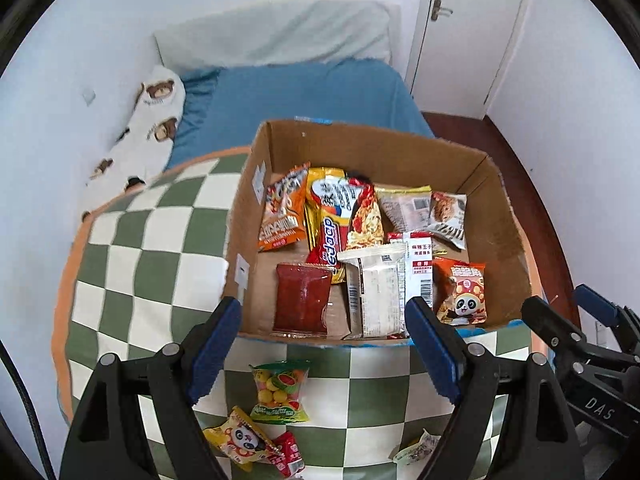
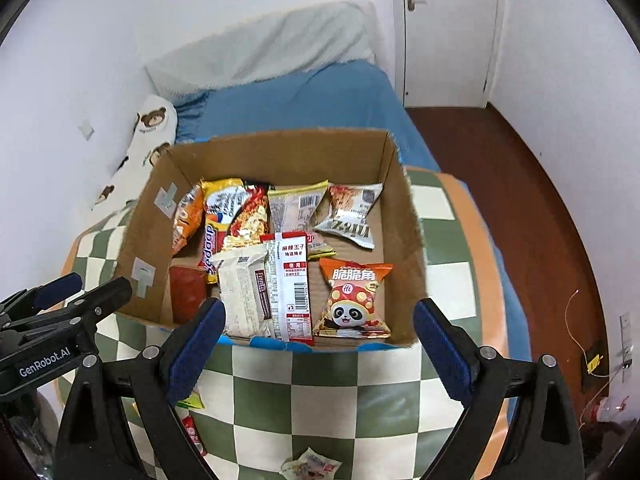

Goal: Organize snacks
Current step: 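Move both tools back over the remaining snacks on the mat, then grasp the yellow panda bag with left tool while right grasps clear cookie packet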

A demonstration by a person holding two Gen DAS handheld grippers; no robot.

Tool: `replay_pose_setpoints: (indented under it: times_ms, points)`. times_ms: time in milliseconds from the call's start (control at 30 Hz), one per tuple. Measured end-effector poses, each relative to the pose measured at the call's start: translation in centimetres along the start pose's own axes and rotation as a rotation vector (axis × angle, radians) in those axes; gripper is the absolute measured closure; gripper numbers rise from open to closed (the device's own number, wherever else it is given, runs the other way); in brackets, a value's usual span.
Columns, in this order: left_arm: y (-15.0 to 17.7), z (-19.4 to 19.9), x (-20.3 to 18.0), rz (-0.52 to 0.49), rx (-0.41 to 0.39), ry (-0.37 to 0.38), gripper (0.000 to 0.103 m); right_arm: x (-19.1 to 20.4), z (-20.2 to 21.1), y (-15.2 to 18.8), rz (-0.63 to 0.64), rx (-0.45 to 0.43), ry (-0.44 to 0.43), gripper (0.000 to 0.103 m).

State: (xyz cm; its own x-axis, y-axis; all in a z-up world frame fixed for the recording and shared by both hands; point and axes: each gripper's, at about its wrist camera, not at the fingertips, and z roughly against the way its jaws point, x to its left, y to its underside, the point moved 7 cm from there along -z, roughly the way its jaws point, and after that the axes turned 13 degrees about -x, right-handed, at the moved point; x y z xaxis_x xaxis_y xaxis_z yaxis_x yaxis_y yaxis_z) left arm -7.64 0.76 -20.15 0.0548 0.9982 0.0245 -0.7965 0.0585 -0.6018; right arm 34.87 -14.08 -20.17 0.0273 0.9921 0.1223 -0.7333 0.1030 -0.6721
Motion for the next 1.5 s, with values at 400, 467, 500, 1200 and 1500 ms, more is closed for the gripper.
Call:
replay_pose_setpoints:
  times_ms: [400,467,500,1200,1500]
  points:
    - [0.1,6.5,-1.3,0.005,-0.117,0.017,0.02,0.0,7.6,-0.3,-0.002,-0.121,-0.004,0.006]
    - [0.1,7.2,-1.5,0.001,-0.133,0.015,0.02,-0.1,8.5,-0.1,-0.014,-0.131,-0.012,0.006]
    - [0.1,7.5,-1.6,0.0,-0.14,0.011,0.02,-0.1,8.8,0.0,-0.02,-0.129,-0.019,0.006]
    - [24.2,0.0,12.1,0.442,0.44,-0.183,0.02,-2.4,-4.7,26.1,-0.429,0.575,-0.2,0.03]
    - [23.2,-5.2,9.5,-0.051,0.444,-0.141,0.02,0.1,-6.4,27.4,-0.293,0.559,-0.153,0.037]
